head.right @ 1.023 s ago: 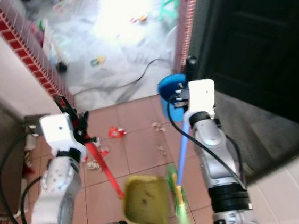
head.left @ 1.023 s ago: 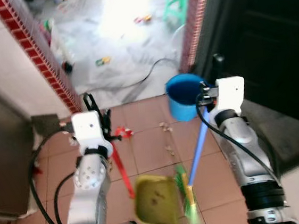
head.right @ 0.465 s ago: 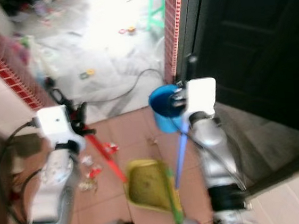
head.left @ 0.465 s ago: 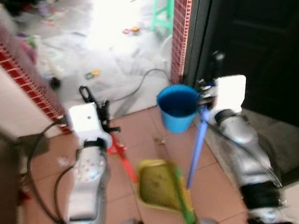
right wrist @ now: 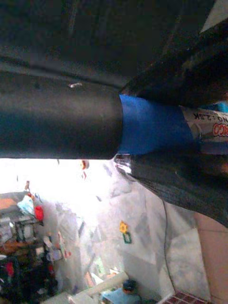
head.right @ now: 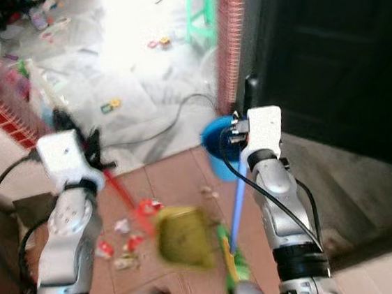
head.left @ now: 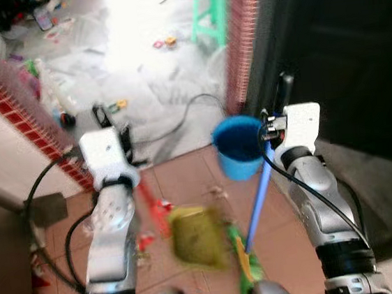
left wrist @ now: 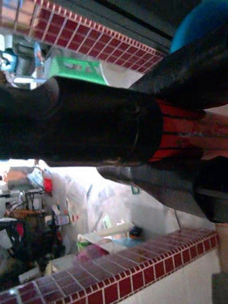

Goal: Sweep floor

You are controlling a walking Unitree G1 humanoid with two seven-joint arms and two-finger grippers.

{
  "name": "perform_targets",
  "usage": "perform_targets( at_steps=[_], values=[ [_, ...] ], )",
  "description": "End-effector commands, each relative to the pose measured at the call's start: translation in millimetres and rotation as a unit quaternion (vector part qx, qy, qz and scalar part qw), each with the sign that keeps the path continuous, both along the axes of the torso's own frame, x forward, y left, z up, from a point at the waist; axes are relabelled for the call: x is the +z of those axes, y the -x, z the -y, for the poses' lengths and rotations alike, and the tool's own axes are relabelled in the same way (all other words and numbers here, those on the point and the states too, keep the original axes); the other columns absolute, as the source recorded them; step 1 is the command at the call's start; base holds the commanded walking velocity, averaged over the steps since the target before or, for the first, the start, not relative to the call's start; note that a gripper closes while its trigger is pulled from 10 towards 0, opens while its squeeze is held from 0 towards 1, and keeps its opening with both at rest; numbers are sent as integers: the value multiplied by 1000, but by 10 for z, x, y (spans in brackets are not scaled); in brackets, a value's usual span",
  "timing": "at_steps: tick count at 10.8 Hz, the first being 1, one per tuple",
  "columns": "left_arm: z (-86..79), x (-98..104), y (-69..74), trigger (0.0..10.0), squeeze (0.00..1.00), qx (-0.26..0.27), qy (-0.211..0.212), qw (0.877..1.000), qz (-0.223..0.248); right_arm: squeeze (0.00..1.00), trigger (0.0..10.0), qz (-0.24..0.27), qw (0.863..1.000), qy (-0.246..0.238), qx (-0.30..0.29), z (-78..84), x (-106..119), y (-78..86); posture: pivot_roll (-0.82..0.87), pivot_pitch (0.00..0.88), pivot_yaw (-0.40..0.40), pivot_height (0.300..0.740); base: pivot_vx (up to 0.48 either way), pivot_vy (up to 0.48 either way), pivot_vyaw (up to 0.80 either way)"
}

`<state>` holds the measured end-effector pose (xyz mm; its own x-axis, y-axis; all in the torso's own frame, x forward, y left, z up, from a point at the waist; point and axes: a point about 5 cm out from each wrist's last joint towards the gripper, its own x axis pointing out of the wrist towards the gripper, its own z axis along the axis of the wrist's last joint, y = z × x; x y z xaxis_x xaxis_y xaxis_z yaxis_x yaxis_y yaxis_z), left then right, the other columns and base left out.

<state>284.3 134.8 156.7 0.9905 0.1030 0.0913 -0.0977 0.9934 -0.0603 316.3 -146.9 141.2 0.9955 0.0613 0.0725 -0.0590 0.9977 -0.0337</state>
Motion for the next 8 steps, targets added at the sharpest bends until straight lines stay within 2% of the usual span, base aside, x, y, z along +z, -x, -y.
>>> perform_targets(
  at_steps=[1,4,6,8],
  values=[
    [-65,44,17,10000,0,23,-13,1000,14,0,10000,34,999,6,16,-56,153,-17,-43,136,51,740,0,0,0],
    [-23,-6,19,10000,0,23,-14,1000,10,0,10000,33,998,-12,47,-103,239,-44,-47,125,44,740,0,0,0],
    [-49,-18,15,10000,0,27,-18,999,8,0,10000,24,990,-54,132,-317,340,-17,-48,120,46,740,0,0,0],
    [-86,-10,-12,10000,0,31,-21,999,4,0,10000,31,985,-57,160,-400,447,-18,-47,119,43,740,0,0,0]
  ],
)
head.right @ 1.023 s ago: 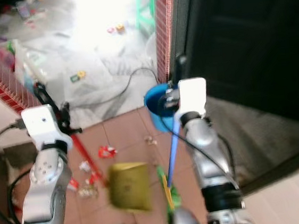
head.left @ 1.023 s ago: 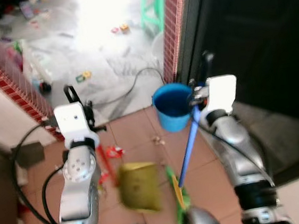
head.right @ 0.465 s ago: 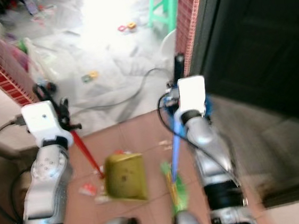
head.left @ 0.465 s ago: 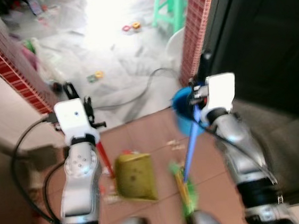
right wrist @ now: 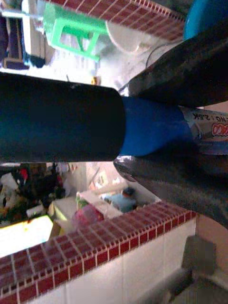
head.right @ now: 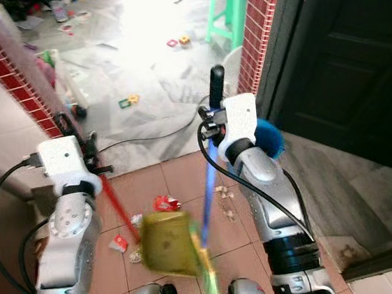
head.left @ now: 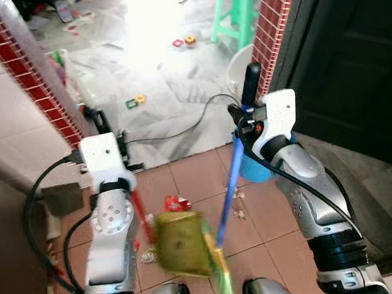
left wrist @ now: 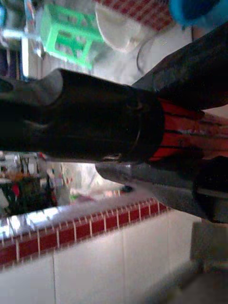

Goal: Sweep floor

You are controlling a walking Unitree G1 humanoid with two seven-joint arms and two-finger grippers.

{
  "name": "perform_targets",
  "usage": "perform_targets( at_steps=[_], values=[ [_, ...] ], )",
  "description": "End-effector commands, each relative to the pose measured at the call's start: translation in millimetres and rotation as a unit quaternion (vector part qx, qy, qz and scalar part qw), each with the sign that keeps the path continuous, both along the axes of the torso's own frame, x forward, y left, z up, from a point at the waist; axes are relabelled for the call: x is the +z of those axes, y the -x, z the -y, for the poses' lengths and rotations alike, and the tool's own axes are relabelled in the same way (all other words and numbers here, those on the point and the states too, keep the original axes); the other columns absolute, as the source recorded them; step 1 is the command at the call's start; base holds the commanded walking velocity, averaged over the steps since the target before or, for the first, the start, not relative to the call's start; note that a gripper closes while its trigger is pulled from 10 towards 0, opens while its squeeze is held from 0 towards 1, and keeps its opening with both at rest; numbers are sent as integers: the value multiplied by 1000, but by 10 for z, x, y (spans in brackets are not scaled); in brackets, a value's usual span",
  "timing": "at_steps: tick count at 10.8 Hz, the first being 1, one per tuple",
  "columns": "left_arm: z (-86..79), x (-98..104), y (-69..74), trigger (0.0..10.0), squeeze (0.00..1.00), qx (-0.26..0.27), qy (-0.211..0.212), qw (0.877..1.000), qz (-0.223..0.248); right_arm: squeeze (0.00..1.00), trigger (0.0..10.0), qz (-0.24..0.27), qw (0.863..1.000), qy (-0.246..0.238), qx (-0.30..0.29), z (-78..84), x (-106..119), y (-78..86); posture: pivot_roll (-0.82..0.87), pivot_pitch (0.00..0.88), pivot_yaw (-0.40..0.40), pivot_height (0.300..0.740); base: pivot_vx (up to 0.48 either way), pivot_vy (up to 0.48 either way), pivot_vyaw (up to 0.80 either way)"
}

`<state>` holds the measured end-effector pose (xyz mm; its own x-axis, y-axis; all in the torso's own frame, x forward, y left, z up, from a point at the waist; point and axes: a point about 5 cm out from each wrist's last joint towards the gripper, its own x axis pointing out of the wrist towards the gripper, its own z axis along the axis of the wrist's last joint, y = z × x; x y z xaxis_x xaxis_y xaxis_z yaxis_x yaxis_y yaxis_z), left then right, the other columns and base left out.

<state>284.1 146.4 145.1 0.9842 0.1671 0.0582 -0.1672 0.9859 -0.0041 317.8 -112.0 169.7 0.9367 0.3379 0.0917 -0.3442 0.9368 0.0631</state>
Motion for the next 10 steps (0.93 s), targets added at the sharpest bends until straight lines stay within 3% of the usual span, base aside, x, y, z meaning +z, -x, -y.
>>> perform_targets(
  at_steps=[1,3,6,10],
  values=[
    [24,99,-17,10000,0,-4,7,1000,23,0,10000,32,999,-6,13,-41,166,6,-47,120,42,740,0,0,0],
    [37,88,-18,10000,0,0,6,1000,22,0,10000,94,994,50,5,-6,300,18,-54,119,51,740,0,0,0],
    [55,109,-46,10000,0,-2,2,1000,26,0,10000,179,980,85,-5,-2,579,18,-57,115,50,740,0,0,0],
    [47,100,-63,10000,0,3,-8,1000,26,0,10000,187,976,109,-32,76,496,-5,-52,120,52,740,0,0,0]
  ],
)
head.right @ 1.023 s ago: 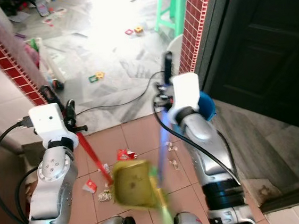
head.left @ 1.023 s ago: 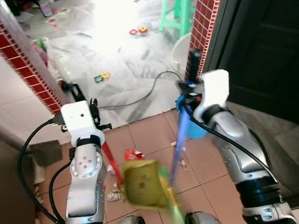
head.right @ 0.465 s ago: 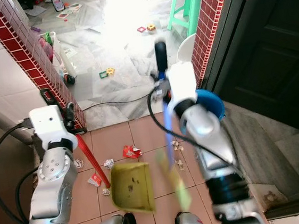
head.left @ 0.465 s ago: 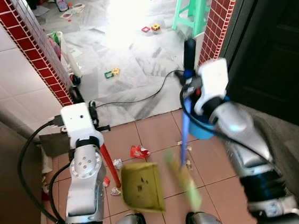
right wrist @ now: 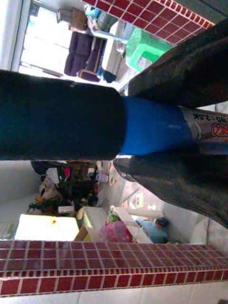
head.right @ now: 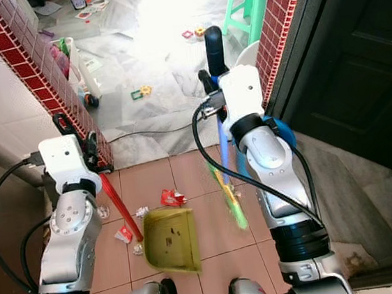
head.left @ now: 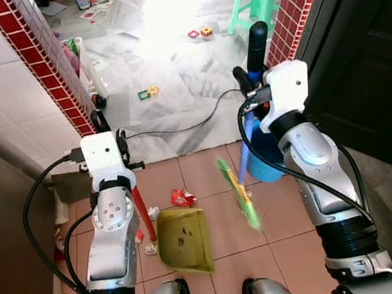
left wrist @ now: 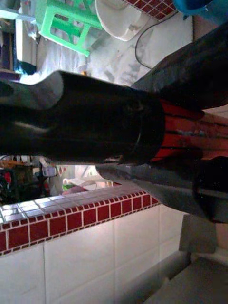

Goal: Sweep floor

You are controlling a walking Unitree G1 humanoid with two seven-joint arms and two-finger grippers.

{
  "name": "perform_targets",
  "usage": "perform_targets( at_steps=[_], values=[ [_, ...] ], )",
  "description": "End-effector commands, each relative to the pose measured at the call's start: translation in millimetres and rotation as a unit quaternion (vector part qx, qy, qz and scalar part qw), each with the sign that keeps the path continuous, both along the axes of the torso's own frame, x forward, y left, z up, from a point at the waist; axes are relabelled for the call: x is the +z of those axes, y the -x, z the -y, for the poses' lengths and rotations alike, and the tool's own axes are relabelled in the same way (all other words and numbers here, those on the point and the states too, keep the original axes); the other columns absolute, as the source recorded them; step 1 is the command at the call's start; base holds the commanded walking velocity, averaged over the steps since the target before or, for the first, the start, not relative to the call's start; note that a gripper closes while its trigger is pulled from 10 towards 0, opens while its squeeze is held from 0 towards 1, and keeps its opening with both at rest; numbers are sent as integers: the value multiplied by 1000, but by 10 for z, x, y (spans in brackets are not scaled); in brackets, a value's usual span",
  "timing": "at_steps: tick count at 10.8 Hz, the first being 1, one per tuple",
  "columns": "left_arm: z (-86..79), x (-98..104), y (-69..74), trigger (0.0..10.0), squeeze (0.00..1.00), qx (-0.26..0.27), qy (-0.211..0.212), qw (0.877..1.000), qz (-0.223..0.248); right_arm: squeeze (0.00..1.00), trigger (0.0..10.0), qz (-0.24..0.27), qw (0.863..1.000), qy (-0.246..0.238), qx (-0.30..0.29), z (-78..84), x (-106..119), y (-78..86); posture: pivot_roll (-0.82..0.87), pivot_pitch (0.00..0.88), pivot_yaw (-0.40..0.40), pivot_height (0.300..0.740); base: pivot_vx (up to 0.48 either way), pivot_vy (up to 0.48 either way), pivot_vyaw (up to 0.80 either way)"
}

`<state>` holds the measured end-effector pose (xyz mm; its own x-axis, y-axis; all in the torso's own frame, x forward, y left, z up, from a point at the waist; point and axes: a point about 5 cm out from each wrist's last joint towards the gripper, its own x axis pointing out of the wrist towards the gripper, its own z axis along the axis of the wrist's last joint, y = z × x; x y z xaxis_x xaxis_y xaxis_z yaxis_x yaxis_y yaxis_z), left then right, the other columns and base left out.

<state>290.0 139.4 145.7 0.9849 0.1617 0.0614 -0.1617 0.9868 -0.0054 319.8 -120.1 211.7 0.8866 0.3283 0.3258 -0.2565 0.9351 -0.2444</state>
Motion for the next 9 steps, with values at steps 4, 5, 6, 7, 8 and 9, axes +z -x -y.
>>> perform_targets(
  at_steps=[4,5,6,7,8,9],
  values=[
    [202,-27,-52,10000,0,-42,-1,999,16,0,10000,12,999,52,-4,-19,-197,103,-52,142,63,740,0,0,0],
    [216,-53,-61,10000,0,-47,-3,999,24,0,10000,9,998,54,-5,-17,-240,115,-51,154,65,740,0,0,0],
    [205,-129,-107,10000,0,-43,4,999,27,0,10000,4,999,51,-8,-25,-277,131,-56,175,69,740,0,0,0],
    [199,-198,-196,10000,0,-30,20,999,17,0,10000,2,999,53,-9,-33,-302,146,-68,192,74,740,0,0,0],
    [220,-188,-253,10000,0,-27,22,999,22,0,10000,3,998,56,-13,-10,-303,168,-72,212,74,740,0,0,0],
    [284,-180,-334,10000,0,-33,23,999,24,0,10000,-7,998,63,-31,82,-361,146,-64,236,71,740,0,0,0]
  ],
)
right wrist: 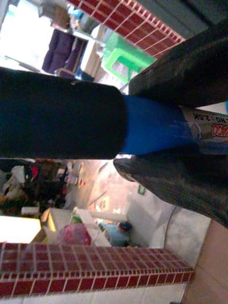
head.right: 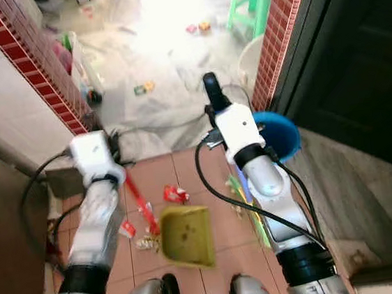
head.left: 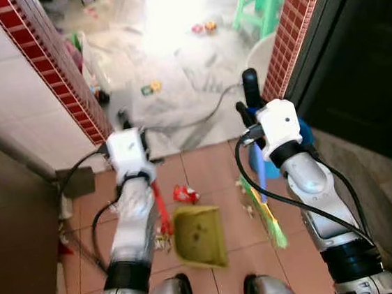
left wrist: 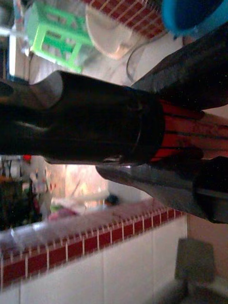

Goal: Sweep floor

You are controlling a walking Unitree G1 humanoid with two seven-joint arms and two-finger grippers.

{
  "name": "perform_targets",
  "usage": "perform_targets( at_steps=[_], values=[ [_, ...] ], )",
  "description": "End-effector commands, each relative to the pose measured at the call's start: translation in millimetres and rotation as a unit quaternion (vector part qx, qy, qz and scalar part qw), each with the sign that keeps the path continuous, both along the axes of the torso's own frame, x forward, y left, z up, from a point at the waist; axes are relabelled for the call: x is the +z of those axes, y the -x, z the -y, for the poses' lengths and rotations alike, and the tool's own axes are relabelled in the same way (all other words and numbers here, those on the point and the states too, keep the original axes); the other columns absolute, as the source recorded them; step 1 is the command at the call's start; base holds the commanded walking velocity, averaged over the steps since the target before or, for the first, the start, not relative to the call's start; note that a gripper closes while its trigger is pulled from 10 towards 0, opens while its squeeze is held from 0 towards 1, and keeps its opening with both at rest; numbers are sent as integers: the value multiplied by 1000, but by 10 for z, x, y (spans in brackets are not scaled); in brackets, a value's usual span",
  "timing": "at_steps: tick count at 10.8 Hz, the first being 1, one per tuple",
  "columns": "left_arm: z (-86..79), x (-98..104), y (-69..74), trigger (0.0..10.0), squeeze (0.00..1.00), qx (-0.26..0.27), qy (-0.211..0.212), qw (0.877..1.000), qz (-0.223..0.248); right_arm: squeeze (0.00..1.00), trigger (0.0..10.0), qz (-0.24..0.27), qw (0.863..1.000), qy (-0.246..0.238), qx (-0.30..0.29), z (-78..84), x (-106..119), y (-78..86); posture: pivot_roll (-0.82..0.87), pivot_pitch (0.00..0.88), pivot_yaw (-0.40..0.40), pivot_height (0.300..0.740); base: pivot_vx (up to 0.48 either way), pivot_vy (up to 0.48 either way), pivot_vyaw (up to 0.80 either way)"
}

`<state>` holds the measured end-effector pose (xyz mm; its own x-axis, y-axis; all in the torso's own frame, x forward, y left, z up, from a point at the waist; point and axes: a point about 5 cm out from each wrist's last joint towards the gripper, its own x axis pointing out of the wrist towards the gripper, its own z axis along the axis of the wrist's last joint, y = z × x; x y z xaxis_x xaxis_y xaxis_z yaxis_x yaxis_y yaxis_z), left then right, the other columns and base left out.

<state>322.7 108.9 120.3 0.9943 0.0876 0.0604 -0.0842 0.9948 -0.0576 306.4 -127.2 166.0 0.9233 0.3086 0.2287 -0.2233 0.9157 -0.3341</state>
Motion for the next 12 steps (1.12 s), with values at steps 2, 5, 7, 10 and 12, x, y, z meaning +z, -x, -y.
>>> perform_targets(
  at_steps=[2,5,7,10,12],
  values=[
    [3,-21,-32,10000,0,4,3,1000,10,0,10000,25,999,29,6,35,23,-81,-45,272,87,740,0,0,0],
    [68,-139,-3,10000,0,13,-5,1000,-1,0,10000,3,1000,-9,17,-198,-12,-254,-43,297,72,740,0,0,0],
    [132,-177,2,10000,0,24,-1,1000,-3,0,10000,-26,994,-99,34,-350,6,-277,-56,285,56,740,0,0,0],
    [179,-165,-41,10000,0,25,7,1000,-2,0,10000,-49,985,-155,65,-316,129,-299,-90,243,39,740,0,0,0],
    [164,-173,-102,10000,0,32,8,999,-3,0,10000,-40,981,-170,79,-241,360,-336,-139,184,26,740,0,0,0]
  ],
)
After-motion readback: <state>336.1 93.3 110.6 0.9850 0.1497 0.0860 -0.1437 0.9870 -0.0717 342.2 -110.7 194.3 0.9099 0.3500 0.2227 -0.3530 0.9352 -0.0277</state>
